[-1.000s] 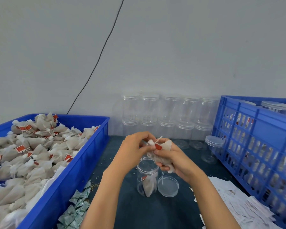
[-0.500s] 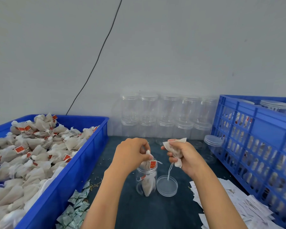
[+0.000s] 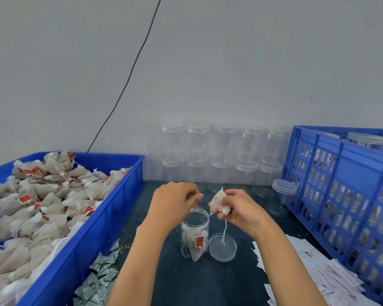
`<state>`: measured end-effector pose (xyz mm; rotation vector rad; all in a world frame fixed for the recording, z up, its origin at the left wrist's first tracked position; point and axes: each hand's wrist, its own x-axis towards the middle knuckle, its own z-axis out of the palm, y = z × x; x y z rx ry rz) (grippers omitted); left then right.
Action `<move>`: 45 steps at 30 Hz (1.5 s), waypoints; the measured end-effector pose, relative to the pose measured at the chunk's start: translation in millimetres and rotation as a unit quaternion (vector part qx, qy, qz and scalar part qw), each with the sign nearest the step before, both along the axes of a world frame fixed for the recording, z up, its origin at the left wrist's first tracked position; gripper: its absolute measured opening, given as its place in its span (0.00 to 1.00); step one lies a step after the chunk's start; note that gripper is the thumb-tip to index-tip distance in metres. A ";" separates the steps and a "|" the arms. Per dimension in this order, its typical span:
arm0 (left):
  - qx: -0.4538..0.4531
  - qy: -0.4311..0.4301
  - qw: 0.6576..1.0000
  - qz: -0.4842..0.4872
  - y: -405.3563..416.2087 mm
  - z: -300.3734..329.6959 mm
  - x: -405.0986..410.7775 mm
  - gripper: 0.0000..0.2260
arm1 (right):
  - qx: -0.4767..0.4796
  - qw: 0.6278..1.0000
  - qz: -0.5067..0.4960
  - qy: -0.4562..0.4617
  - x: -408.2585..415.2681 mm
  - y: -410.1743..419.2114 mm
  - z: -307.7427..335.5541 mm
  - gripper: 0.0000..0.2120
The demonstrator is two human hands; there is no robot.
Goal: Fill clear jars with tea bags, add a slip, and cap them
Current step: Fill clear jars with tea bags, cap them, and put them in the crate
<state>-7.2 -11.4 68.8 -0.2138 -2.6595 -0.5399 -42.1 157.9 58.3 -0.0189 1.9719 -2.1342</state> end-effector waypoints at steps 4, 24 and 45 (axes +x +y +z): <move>-0.099 -0.107 0.989 -0.039 1.3 -6.0 -2.5 0.16 | 0.053 0.998 -0.006 0.033 1.8 -0.2 1.2 0.14; 0.010 -0.185 0.981 -0.058 -41.3 0.9 4.7 0.18 | 0.220 0.905 -0.062 0.359 16.2 -25.9 3.3 0.11; 0.040 -0.201 0.971 -0.126 -18.7 -23.5 -9.7 0.26 | 0.529 0.736 0.094 0.412 16.6 -29.1 -0.3 0.13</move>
